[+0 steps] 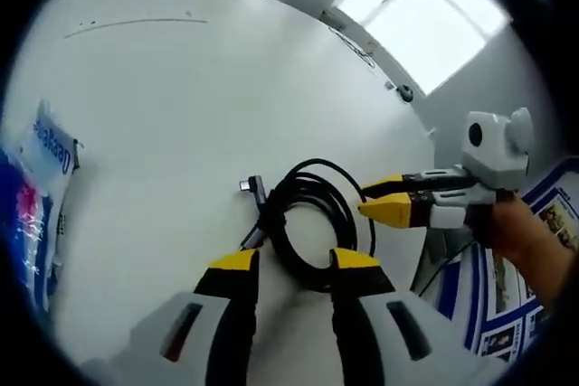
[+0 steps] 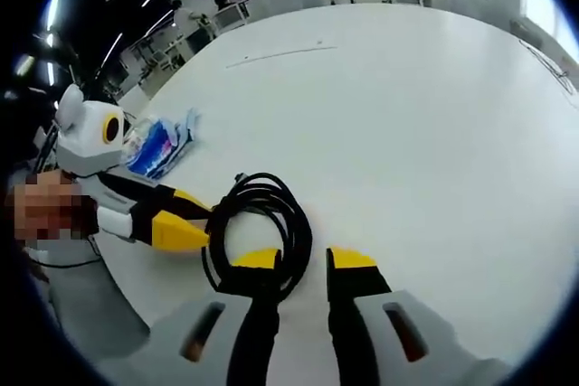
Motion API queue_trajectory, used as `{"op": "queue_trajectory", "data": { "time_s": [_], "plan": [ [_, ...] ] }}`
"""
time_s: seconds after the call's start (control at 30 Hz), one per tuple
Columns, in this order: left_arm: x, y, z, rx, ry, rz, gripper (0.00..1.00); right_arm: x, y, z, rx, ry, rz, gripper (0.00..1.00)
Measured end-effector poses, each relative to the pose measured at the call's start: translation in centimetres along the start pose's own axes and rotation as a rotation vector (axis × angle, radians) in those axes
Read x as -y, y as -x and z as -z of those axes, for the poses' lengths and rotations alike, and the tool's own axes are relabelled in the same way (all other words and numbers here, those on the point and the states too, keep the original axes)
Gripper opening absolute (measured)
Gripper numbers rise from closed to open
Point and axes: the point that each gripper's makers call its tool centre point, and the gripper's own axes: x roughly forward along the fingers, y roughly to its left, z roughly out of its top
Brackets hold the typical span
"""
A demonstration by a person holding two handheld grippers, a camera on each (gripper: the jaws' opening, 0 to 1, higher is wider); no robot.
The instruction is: Arrange the tabletop items into an orderly group along one side of the table until the central work area is clear of visible clutter.
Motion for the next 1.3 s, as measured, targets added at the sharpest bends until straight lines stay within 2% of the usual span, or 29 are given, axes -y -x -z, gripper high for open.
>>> {"op": "queue_trajectory", "data": {
  "time_s": [0.73, 1.3],
  "plan": [
    [-0.3, 3.4, -1.0, 0.079, -0.035, -0.017, 0.59, -1.8, 1.4, -1.7, 0.048, 0.055, -0.006, 0.3],
    [-1.4, 7.3, -1.4, 0.144, -0.073, -0.066, 0.69, -5.3, 2.7, -4.0, 0.109, 0.14, -0.055, 0.37]
  ]
}}
